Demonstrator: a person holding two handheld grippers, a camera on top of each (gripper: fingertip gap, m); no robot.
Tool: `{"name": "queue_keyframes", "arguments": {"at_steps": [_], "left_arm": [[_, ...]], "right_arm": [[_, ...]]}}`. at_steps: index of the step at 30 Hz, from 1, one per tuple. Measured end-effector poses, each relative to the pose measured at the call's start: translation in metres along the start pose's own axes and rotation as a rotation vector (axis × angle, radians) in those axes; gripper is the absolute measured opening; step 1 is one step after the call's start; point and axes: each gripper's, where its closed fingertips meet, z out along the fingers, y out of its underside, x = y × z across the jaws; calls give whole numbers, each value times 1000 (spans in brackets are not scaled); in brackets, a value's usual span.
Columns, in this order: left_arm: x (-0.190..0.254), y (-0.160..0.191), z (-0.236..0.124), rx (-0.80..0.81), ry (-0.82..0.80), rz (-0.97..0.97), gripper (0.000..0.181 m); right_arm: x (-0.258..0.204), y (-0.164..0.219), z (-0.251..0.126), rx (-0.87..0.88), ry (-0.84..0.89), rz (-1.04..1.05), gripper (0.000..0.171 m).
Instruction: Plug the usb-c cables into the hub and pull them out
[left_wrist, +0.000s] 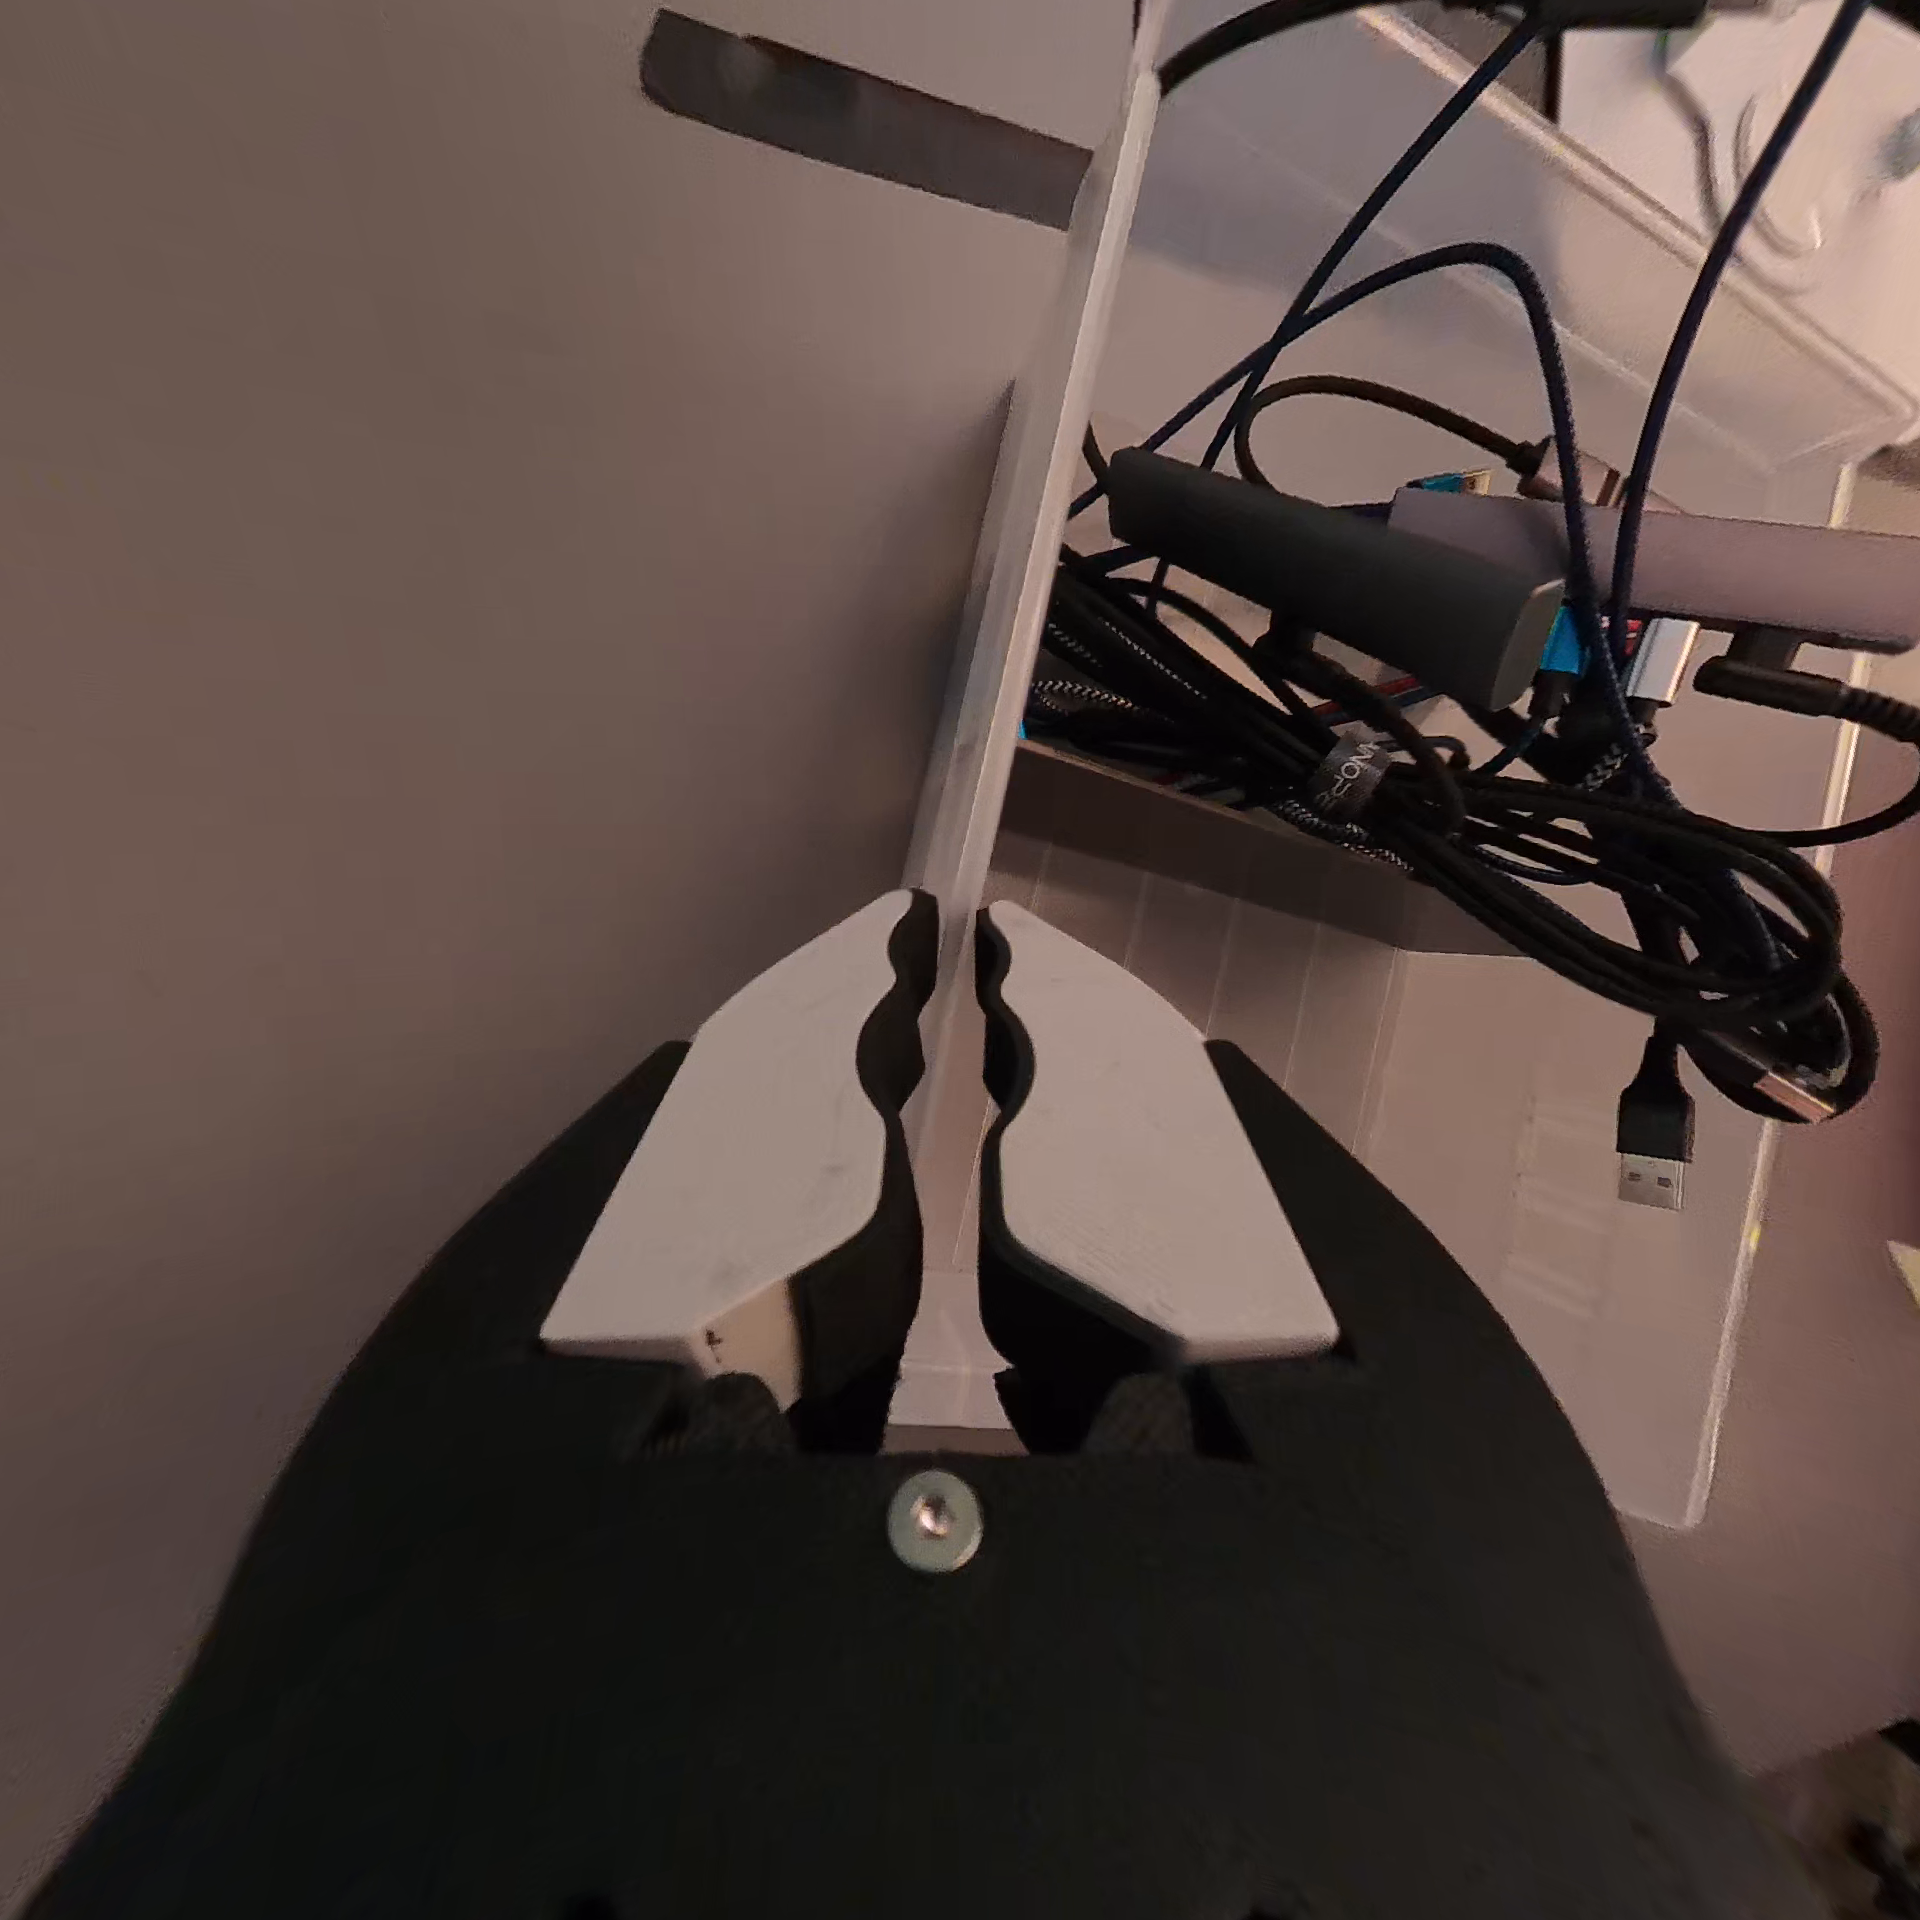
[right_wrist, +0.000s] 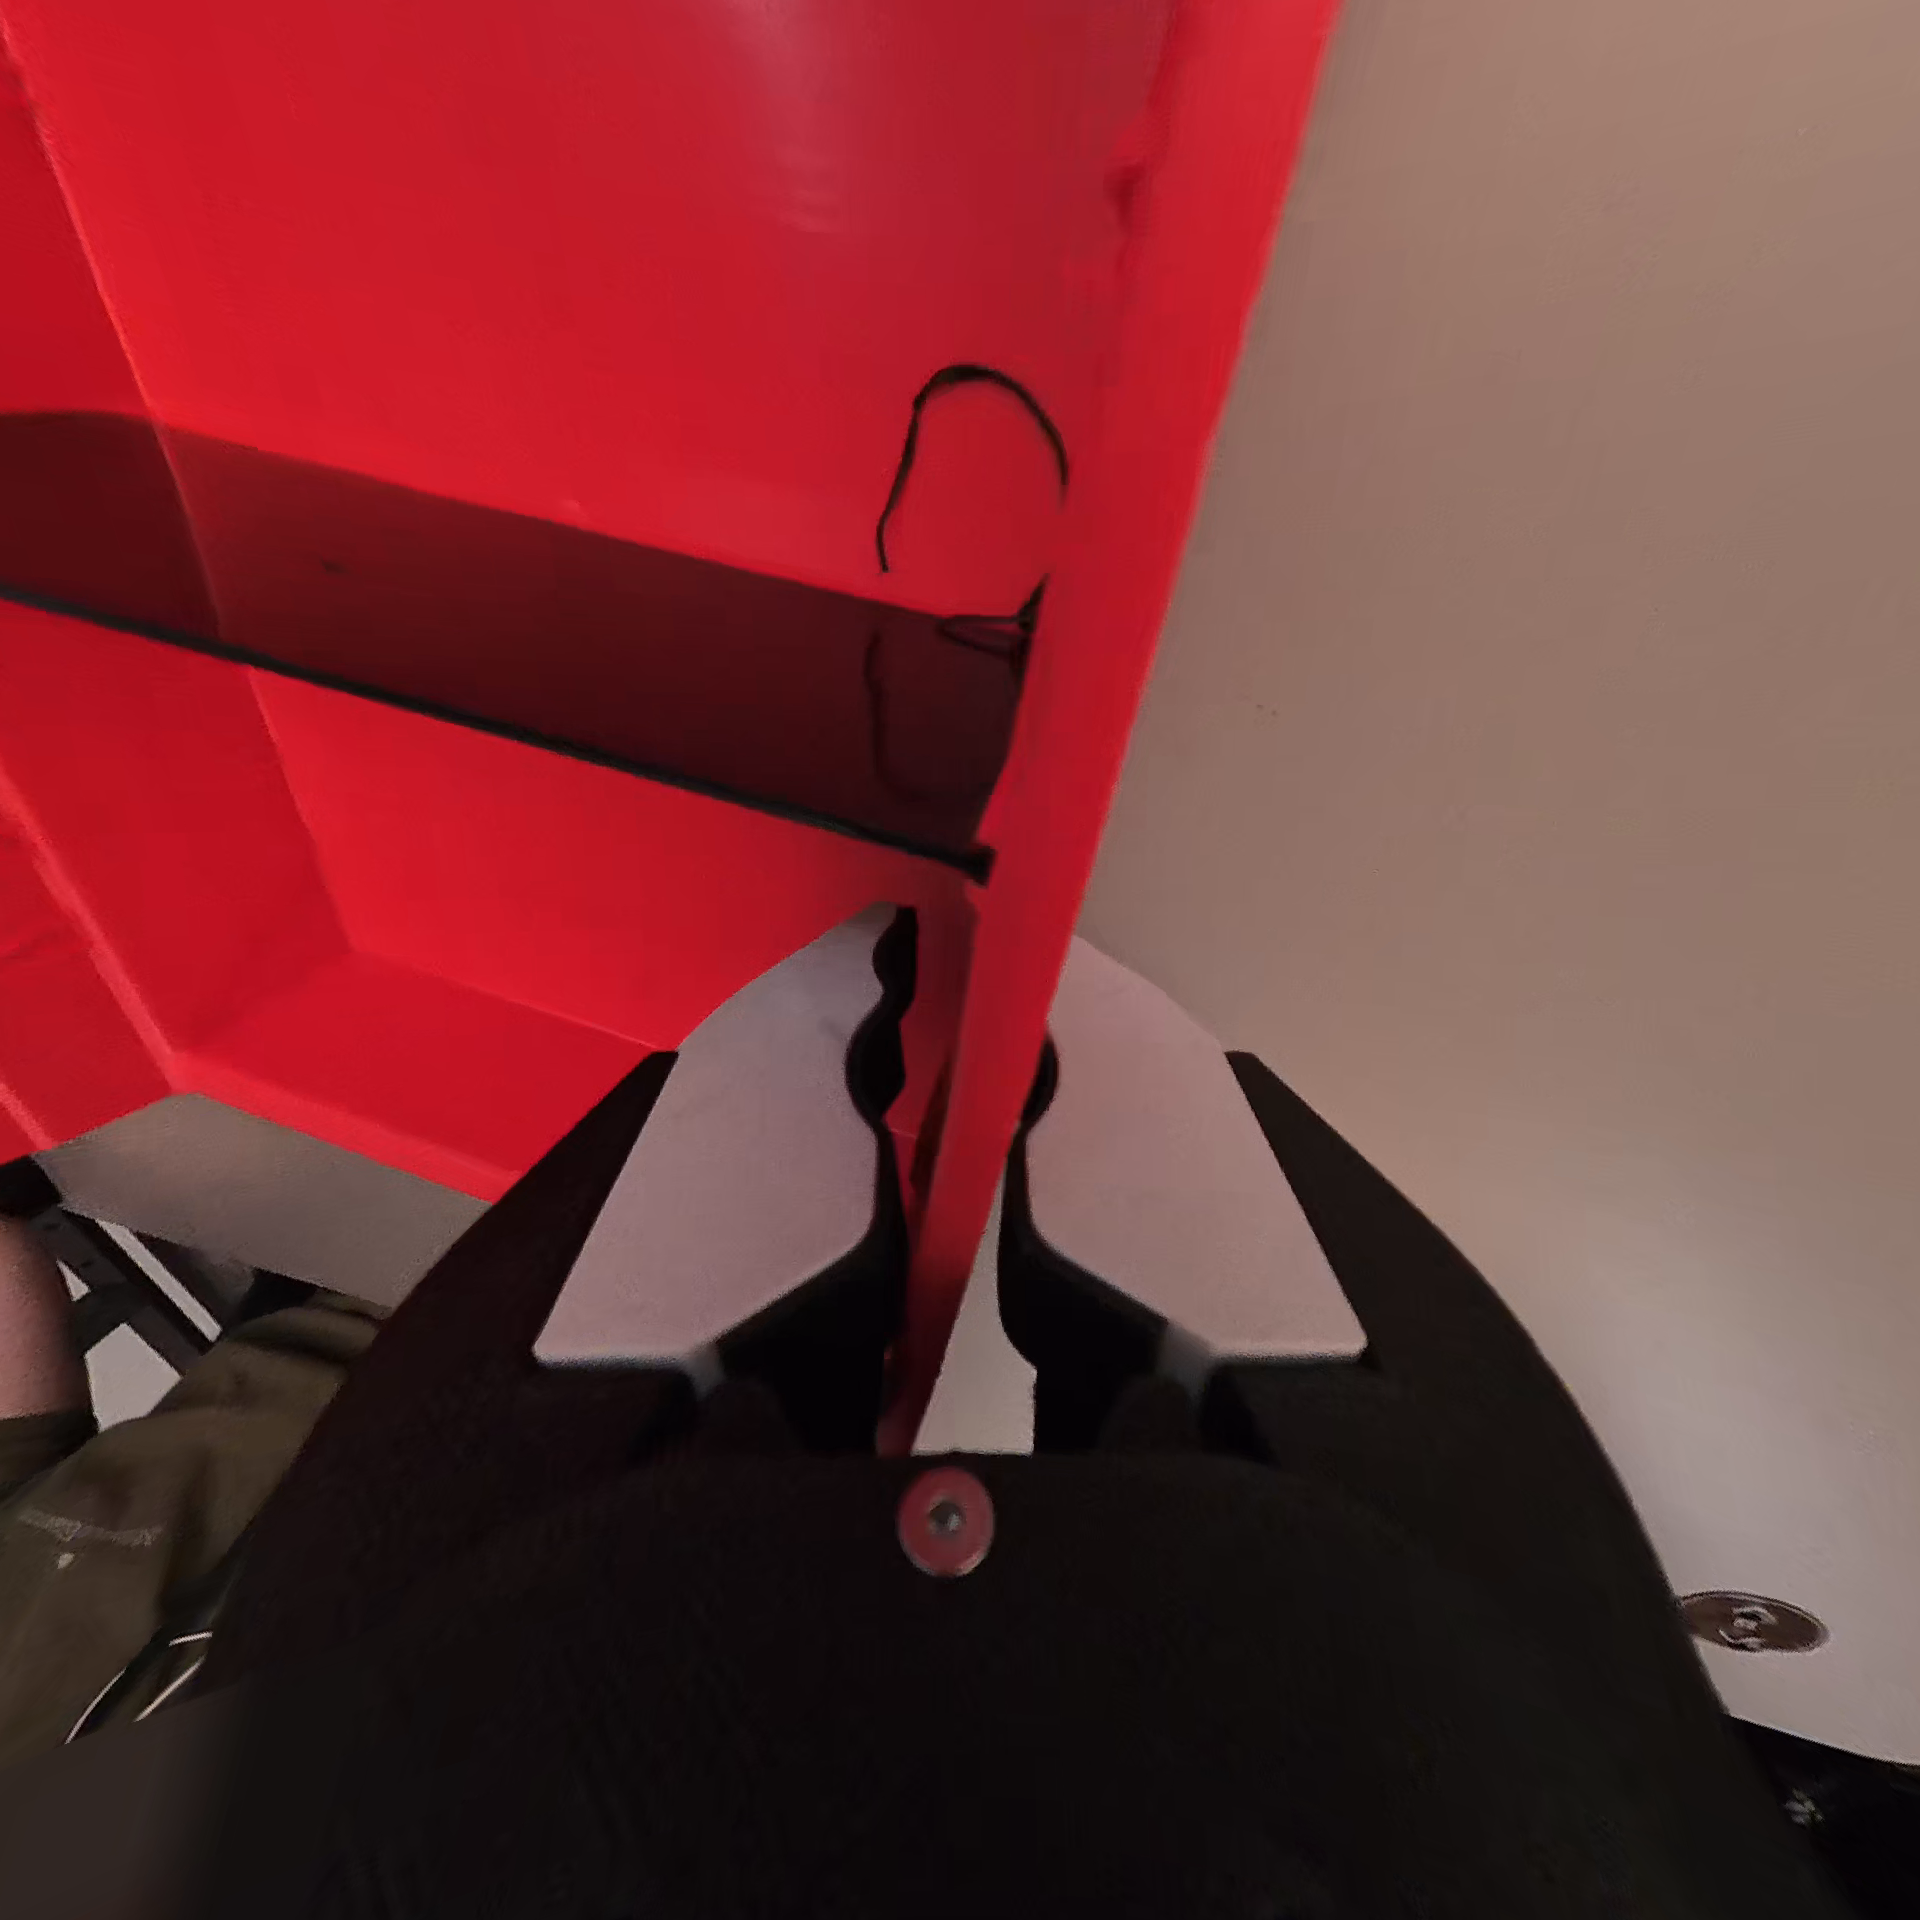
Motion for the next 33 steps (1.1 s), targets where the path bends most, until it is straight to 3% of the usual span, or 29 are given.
{"name": "queue_keyframes", "arguments": {"at_steps": [4,14,25,33], "left_arm": [[1,6,-1,-29,20,-43,5],[16,32,-11,-180,1,66,4],[17,30,-10,-163,64,40,5],[19,27,-14,-150,43,82,5]], "right_arm": [[0,-1,0,10,-23,7,17],[19,-4,-5,41,-7,17,14],[34,-2,-9,41,19,-32,12],[28,-4,-10,76,-51,-37,25]]}}
